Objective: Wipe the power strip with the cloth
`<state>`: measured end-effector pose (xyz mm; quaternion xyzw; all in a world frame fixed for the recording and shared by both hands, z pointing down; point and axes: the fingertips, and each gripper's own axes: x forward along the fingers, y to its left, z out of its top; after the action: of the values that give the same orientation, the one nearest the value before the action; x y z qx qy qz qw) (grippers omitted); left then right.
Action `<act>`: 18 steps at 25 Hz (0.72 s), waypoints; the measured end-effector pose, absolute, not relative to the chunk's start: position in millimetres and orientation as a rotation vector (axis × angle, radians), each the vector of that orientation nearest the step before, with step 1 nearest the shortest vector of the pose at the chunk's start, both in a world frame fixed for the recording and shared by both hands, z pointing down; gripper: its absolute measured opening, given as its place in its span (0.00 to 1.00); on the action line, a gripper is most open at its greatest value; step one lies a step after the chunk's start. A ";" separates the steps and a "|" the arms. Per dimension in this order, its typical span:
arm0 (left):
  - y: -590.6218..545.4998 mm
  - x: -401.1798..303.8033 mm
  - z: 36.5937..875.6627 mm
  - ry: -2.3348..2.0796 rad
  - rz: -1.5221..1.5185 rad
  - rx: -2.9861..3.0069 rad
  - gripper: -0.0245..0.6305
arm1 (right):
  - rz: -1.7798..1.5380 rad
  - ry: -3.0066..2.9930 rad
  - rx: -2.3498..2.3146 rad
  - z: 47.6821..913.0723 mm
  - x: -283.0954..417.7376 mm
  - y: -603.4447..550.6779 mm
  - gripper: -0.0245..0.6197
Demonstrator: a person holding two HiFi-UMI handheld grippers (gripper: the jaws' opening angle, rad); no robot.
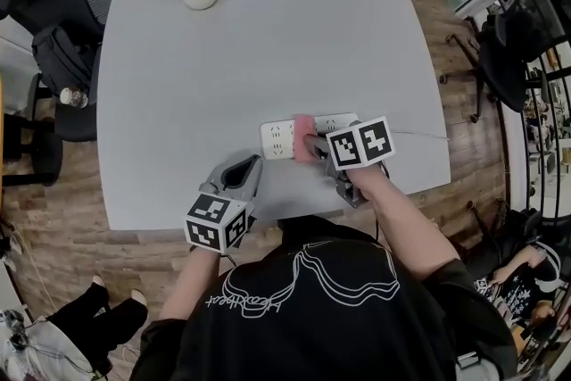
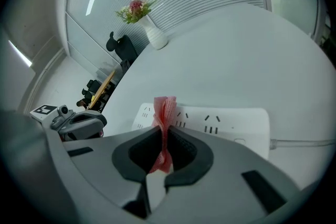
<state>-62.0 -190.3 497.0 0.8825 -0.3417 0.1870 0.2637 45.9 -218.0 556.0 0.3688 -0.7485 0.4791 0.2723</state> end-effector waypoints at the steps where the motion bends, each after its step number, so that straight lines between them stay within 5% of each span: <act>1: -190.0 -59.1 495.7 -0.923 0.509 2.410 0.06 | 1.293 -2.011 1.007 555.9 51.3 -217.9 0.09; 18: -183.9 -32.1 492.4 -0.884 0.479 2.430 0.06 | 1.362 -1.954 1.193 556.0 133.6 -202.5 0.09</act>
<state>-32.1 -183.9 492.4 0.8939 -0.3253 0.1761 0.2533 133.6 -202.5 556.0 0.4352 -0.7127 0.4967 0.2364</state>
